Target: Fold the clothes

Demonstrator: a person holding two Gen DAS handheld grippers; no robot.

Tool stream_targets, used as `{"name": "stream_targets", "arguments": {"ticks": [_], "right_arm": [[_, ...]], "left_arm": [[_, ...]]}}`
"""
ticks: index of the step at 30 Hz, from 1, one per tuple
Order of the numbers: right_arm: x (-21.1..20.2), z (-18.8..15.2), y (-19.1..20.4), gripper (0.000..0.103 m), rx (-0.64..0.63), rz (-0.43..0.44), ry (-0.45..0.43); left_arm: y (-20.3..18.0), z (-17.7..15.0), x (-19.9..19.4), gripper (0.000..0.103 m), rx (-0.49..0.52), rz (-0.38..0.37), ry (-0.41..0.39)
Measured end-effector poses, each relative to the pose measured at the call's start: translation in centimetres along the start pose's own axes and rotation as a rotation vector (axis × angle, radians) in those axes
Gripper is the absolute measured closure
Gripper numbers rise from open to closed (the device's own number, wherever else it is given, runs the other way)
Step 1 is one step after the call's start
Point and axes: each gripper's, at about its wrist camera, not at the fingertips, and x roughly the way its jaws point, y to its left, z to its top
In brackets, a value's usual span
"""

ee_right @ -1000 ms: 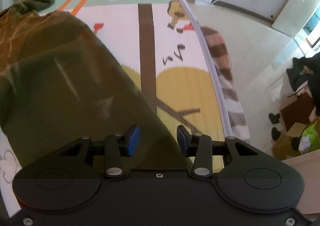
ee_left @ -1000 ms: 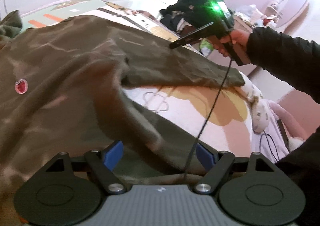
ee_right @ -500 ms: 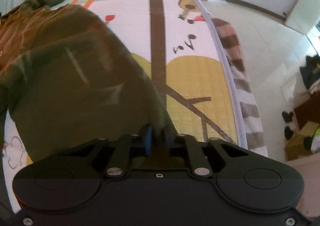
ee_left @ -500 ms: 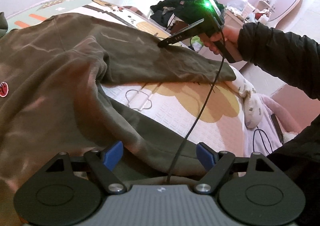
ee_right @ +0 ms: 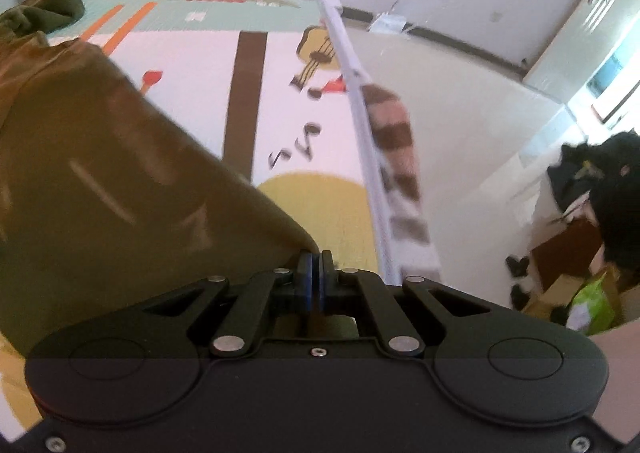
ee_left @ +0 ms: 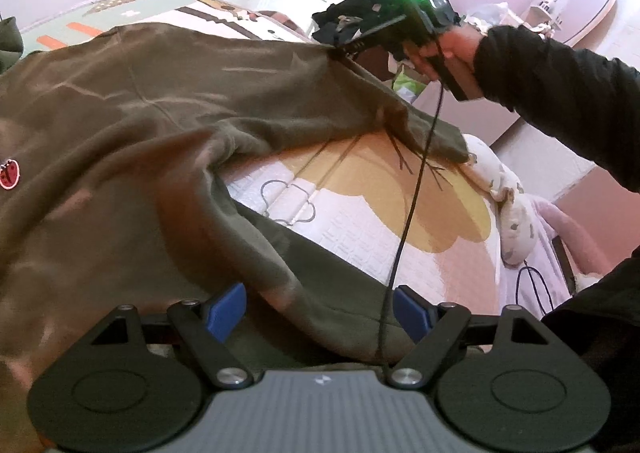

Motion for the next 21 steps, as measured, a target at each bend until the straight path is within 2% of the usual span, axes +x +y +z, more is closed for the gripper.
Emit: {"name": "stream_targets", "arguments": {"ticks": [12, 21], "right_arm": [[3.5, 4.7, 0.7, 0.102, -0.08, -0.117, -0.038], [6.8, 6.7, 2.3, 0.102, -0.125, -0.208, -0.046]], "left_arm": [[-0.1, 0.1, 1.1, 0.02, -0.024, -0.011, 0.009], [-1.4, 0.6, 3.2, 0.017, -0.048, -0.078, 0.001]]}}
